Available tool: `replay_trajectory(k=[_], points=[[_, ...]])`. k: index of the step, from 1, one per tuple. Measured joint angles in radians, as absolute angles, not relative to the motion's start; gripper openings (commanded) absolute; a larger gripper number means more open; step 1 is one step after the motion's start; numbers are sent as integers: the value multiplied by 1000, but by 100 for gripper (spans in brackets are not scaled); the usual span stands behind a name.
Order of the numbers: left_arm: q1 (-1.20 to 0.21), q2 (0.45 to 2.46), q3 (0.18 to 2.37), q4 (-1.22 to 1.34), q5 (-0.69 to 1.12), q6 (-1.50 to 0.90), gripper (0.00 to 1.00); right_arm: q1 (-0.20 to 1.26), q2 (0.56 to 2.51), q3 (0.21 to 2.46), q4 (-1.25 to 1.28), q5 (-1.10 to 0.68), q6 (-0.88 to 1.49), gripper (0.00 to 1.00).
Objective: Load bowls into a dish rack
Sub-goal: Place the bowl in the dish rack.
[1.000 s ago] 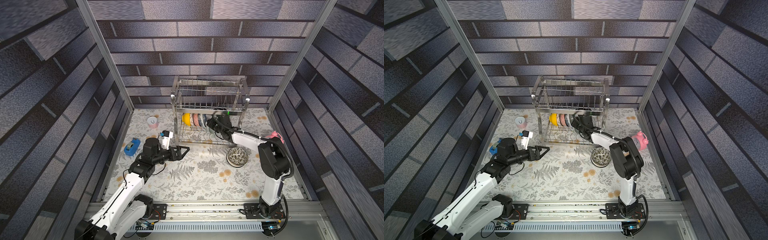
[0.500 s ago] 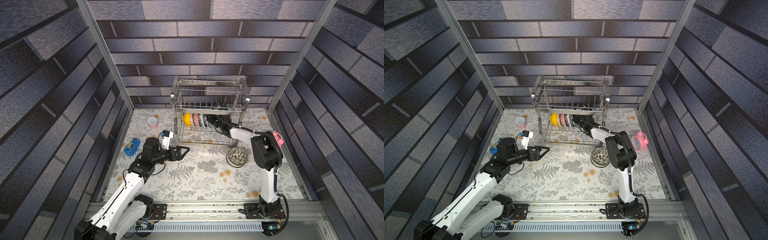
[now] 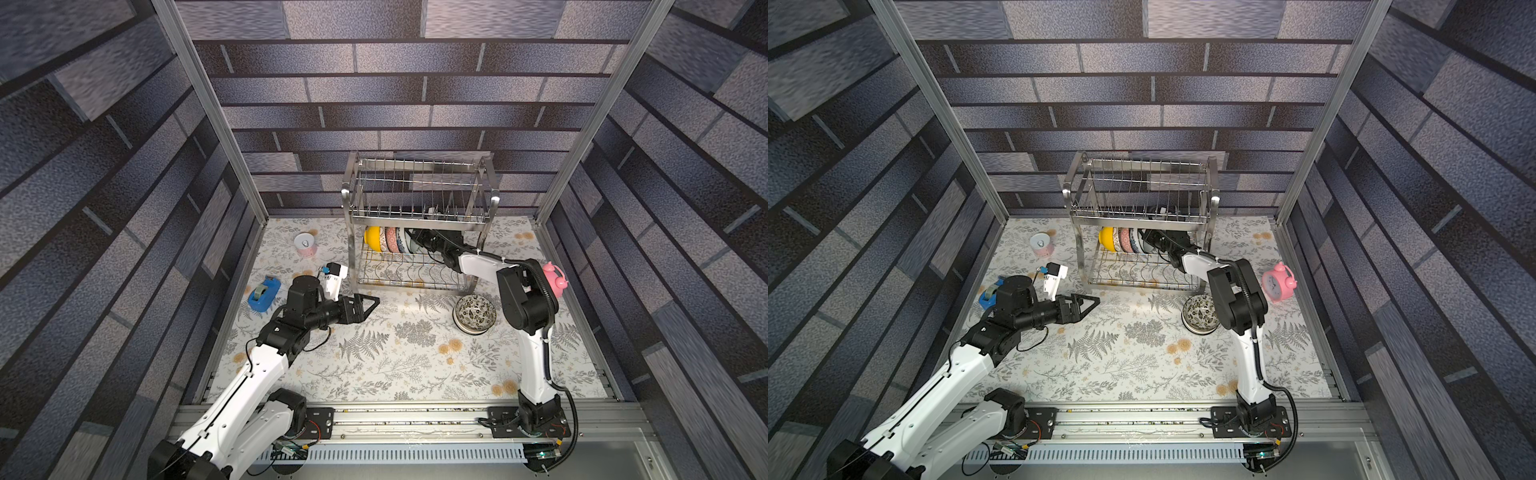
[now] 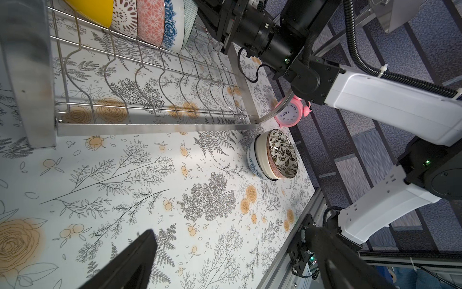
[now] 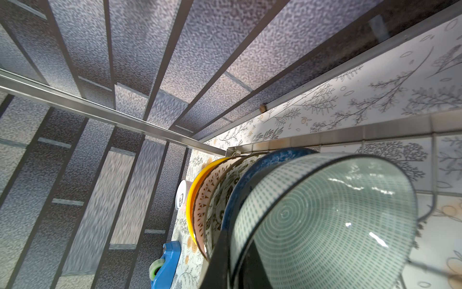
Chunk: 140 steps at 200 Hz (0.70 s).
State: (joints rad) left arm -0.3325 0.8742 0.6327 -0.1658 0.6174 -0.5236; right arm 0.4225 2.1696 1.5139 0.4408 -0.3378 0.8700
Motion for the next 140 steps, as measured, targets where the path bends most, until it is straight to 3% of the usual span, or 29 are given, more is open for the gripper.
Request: replay_trajectory(k=[140], points=[[-339, 875, 633, -166, 602, -524, 100, 403, 2198, 1472, 579, -426, 968, 1]])
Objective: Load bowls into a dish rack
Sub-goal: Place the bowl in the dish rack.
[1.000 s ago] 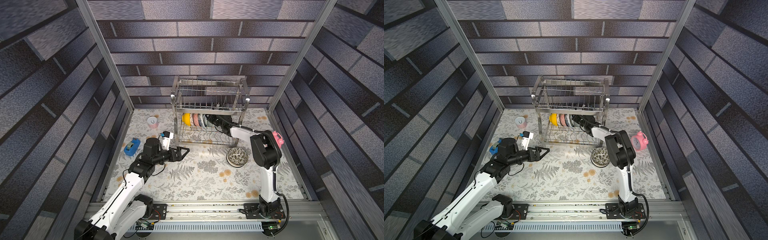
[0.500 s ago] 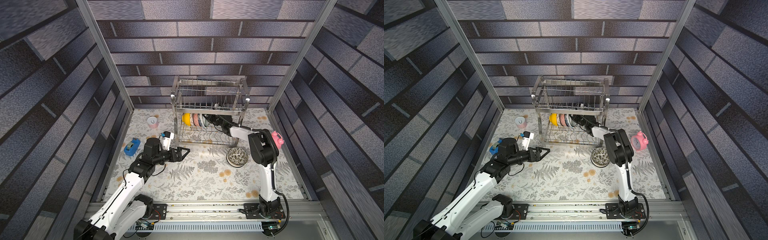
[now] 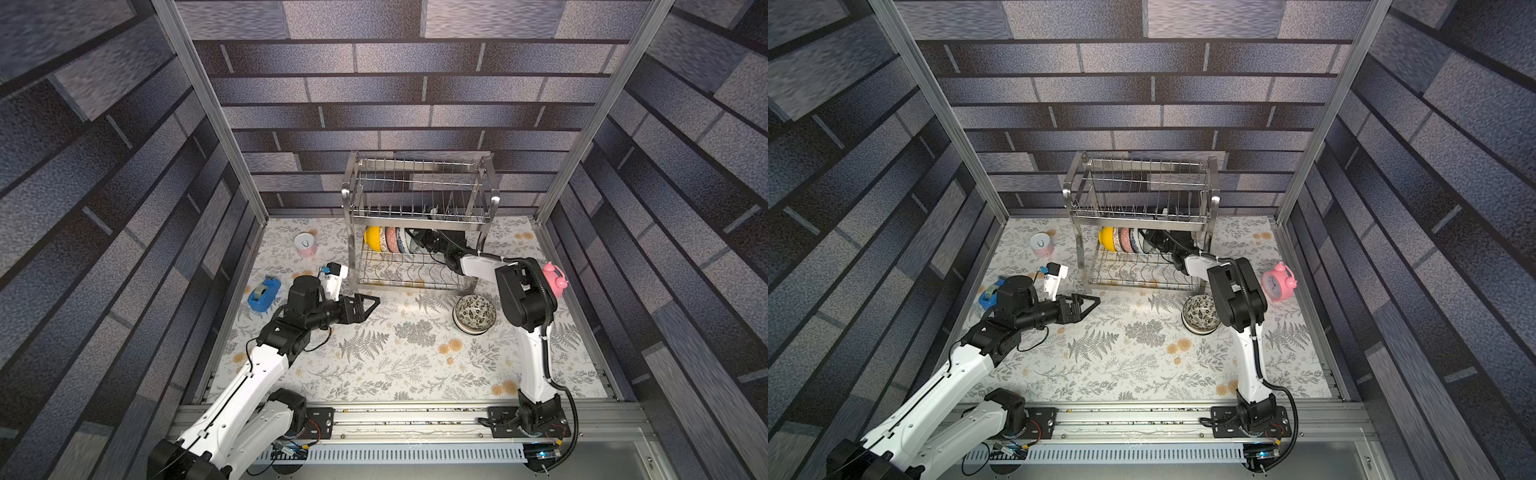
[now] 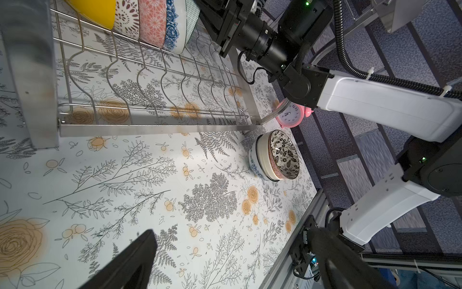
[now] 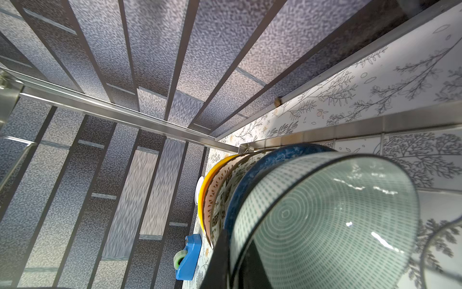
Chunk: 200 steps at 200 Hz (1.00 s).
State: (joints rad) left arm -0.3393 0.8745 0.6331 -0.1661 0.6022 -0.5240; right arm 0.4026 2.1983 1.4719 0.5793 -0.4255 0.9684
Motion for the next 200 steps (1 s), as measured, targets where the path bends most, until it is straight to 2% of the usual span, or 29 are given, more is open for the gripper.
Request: replay_trajectory(k=[200], points=[[-339, 889, 633, -165, 601, -524, 100, 403, 2165, 1390, 609, -359, 1010, 25]])
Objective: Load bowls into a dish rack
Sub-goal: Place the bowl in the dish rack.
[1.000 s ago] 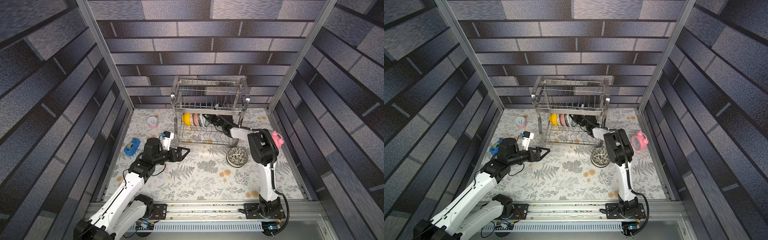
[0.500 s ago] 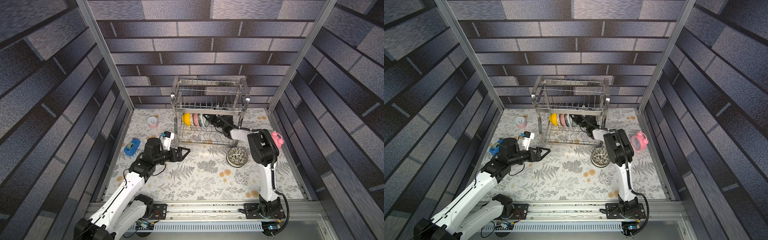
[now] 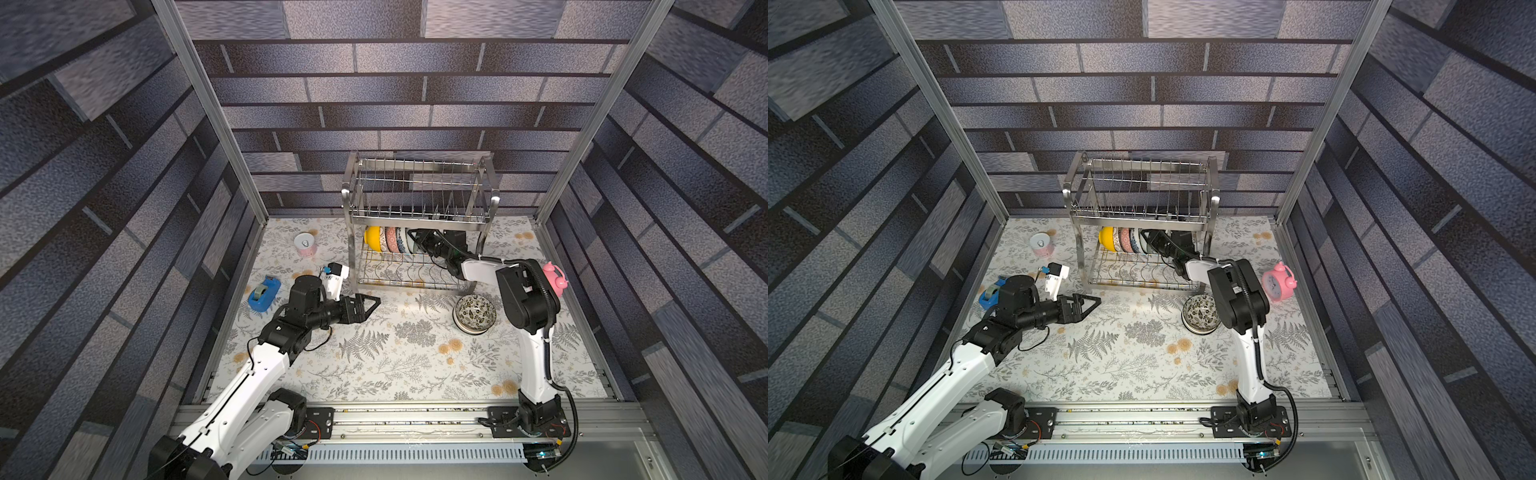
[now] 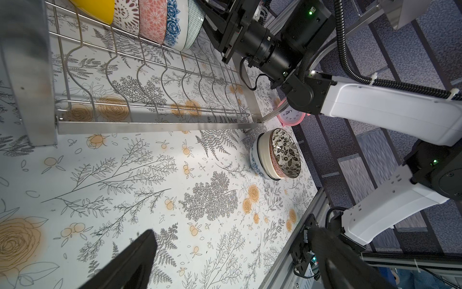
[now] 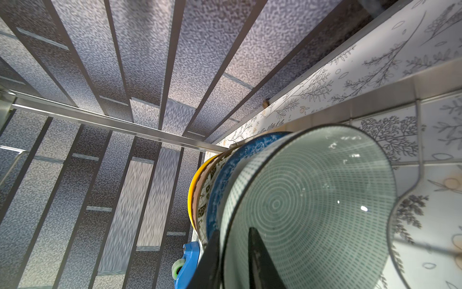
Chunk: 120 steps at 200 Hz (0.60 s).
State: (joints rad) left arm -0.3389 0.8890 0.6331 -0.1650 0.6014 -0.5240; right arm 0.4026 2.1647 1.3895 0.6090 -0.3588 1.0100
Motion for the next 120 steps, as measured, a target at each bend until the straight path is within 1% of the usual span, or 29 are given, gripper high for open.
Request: replay_trajectory(k=[27, 58, 73, 120], points=[[-339, 893, 633, -165, 599, -524, 100, 403, 2161, 1380, 603, -345, 1010, 30], [-339, 893, 633, -165, 598, -524, 100, 403, 2141, 1359, 579, -327, 1008, 43], [-339, 893, 633, -165, 598, -524, 100, 403, 2126, 1346, 569, -318, 1000, 47], [-341, 896, 633, -165, 598, -524, 100, 403, 2060, 1304, 541, -311, 979, 51]])
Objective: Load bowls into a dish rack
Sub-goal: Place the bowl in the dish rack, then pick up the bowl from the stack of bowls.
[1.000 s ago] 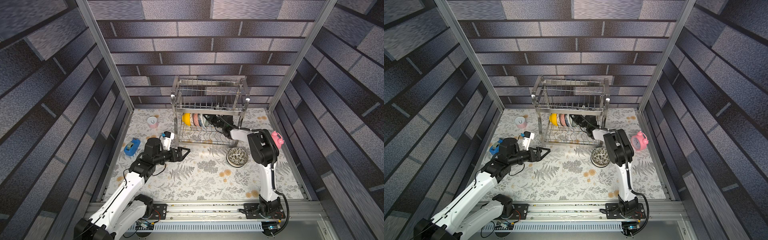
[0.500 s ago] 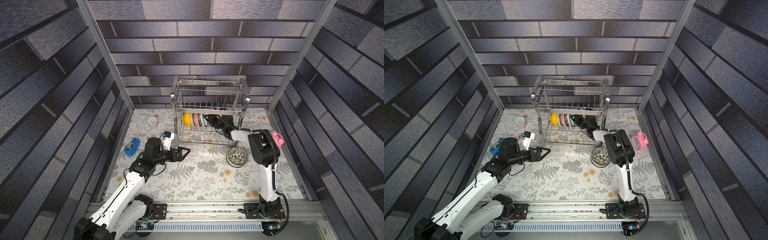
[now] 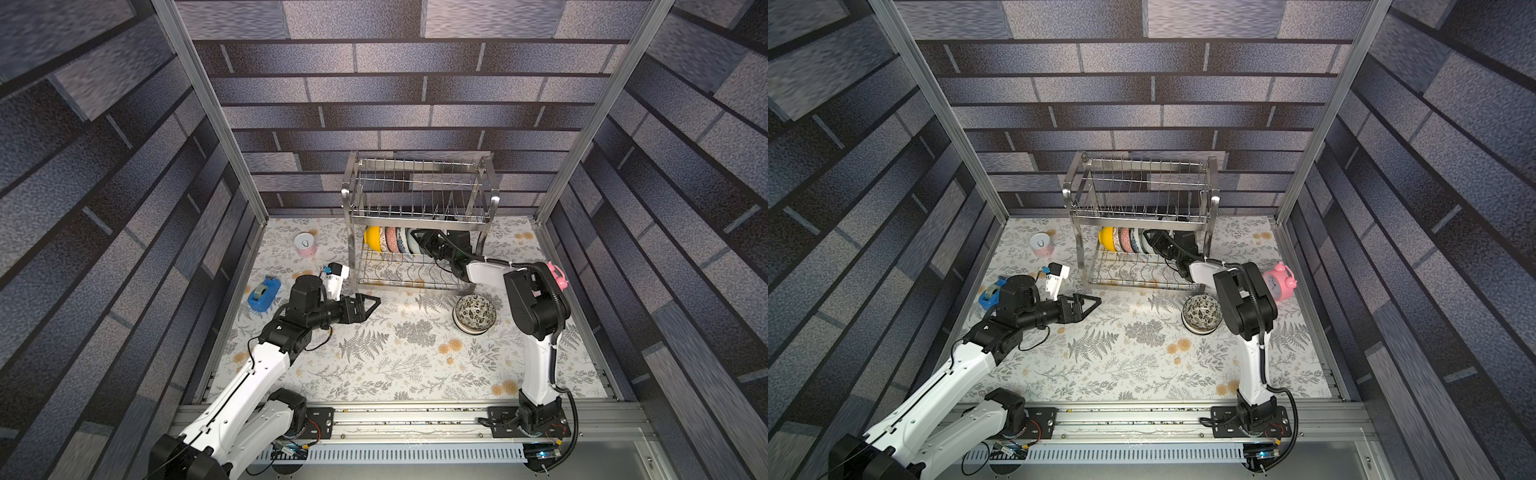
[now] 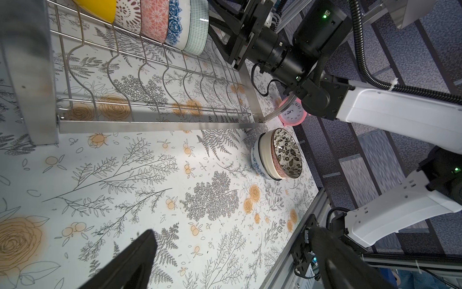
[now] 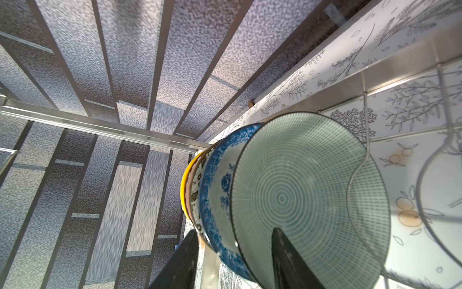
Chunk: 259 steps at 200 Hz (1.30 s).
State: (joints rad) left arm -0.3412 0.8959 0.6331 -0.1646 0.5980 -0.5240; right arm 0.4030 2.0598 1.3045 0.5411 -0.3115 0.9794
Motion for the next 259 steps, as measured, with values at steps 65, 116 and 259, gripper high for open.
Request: replay_trajectory(k=[65, 116, 259], points=[[-346, 901, 633, -165, 590, -524, 100, 403, 1945, 1194, 537, -303, 960, 66], [-346, 910, 633, -165, 577, -521, 100, 408, 1845, 1048, 537, -301, 934, 71], [-350, 964, 680, -177, 514, -486, 100, 565, 1525, 885, 271, -243, 571, 89]])
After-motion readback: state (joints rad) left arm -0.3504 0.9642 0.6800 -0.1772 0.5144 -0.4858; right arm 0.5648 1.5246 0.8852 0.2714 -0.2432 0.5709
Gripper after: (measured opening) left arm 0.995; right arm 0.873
